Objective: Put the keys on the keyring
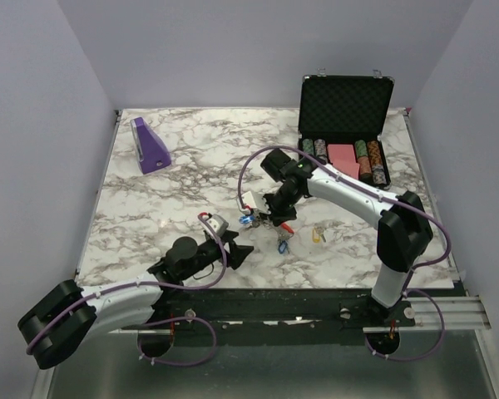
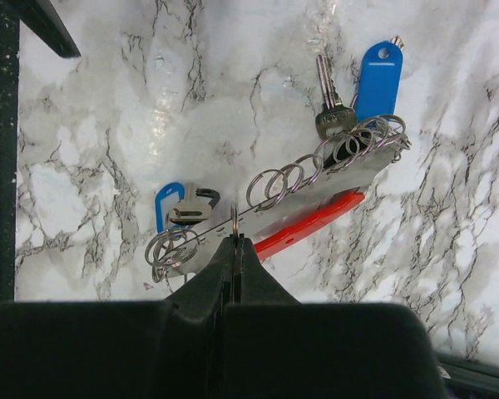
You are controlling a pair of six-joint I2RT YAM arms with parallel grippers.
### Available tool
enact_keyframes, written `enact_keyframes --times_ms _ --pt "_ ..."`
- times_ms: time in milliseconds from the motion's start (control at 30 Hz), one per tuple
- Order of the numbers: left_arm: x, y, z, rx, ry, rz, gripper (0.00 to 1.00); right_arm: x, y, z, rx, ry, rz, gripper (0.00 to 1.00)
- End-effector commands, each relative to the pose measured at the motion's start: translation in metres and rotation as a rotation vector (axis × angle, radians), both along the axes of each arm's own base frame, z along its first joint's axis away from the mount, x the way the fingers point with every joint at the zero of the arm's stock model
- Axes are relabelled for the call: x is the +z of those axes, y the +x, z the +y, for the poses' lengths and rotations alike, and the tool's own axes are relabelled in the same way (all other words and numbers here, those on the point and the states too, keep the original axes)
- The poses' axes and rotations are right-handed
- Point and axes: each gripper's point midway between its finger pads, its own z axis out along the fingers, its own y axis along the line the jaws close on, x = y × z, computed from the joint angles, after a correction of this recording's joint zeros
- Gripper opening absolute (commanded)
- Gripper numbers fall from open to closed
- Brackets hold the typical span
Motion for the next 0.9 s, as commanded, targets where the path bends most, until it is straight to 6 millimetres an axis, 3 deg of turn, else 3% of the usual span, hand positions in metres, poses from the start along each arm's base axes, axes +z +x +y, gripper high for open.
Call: enact_keyframes --times_ms 0,333,867 --pt "0.018 -0.002 -0.010 -0.058 -0.052 -0.125 0.70 0.018 -0.013 0.011 0.014 0.070 0.053 0.01" --pt "0.010 0.002 -0.023 -0.080 -0.065 -0.098 0.55 0.024 -0.023 0.025 0.029 0.139 0.124 0.01" --pt "0.026 -0.004 -0.030 -0.139 -0.132 -0.181 0.54 0.021 -0.034 0.032 0.040 0.175 0.199 0.01"
